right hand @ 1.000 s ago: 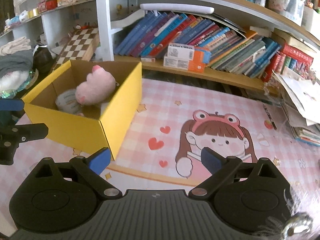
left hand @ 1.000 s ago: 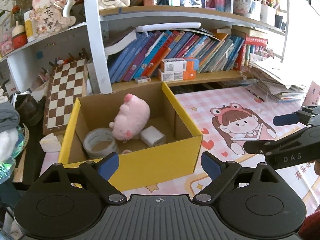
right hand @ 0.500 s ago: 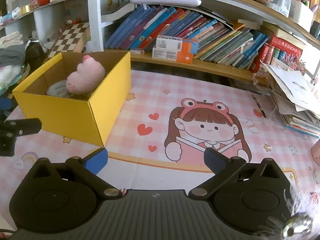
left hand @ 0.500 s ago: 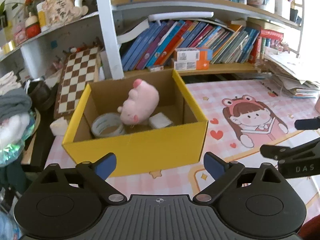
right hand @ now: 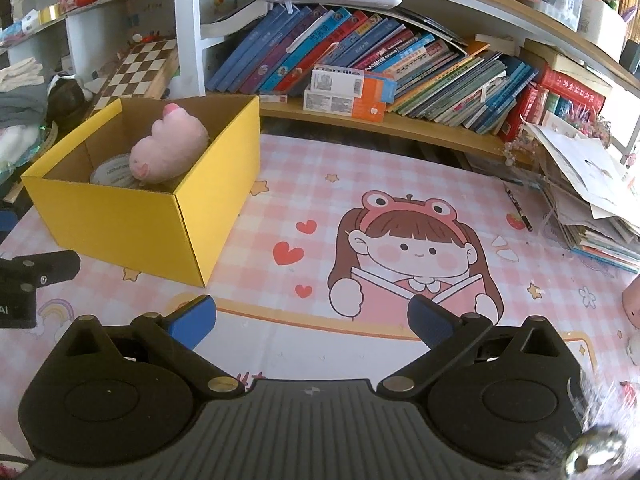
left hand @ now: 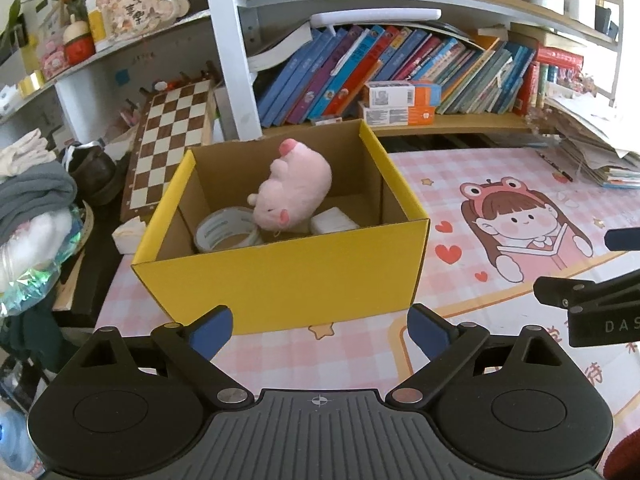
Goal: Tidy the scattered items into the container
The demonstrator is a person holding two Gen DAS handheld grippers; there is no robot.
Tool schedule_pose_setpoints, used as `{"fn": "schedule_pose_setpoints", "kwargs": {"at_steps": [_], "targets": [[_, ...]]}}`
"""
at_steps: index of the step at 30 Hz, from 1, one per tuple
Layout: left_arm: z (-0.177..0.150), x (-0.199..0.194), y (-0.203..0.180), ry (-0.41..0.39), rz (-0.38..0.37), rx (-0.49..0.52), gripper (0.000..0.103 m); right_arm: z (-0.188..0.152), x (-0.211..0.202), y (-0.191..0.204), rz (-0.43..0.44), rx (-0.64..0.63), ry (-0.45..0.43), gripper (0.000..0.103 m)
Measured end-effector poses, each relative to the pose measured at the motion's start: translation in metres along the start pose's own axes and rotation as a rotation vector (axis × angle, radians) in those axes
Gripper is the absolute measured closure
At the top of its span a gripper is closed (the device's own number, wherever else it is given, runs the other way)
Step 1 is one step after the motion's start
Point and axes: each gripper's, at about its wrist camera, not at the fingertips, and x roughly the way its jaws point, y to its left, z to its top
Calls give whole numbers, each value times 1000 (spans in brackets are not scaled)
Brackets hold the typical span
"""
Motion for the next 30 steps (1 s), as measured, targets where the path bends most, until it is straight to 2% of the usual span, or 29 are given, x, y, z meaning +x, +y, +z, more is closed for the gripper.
{"fn": "schedule_pose_setpoints", "kwargs": {"at_steps": [16, 30], "targets": [[-4, 2, -7, 12, -12, 14, 0, -6, -3, -5, -35, 25, 8, 0], [-4, 1, -14, 16, -26, 19, 0, -11, -8, -6, -41, 23, 15, 0]]}}
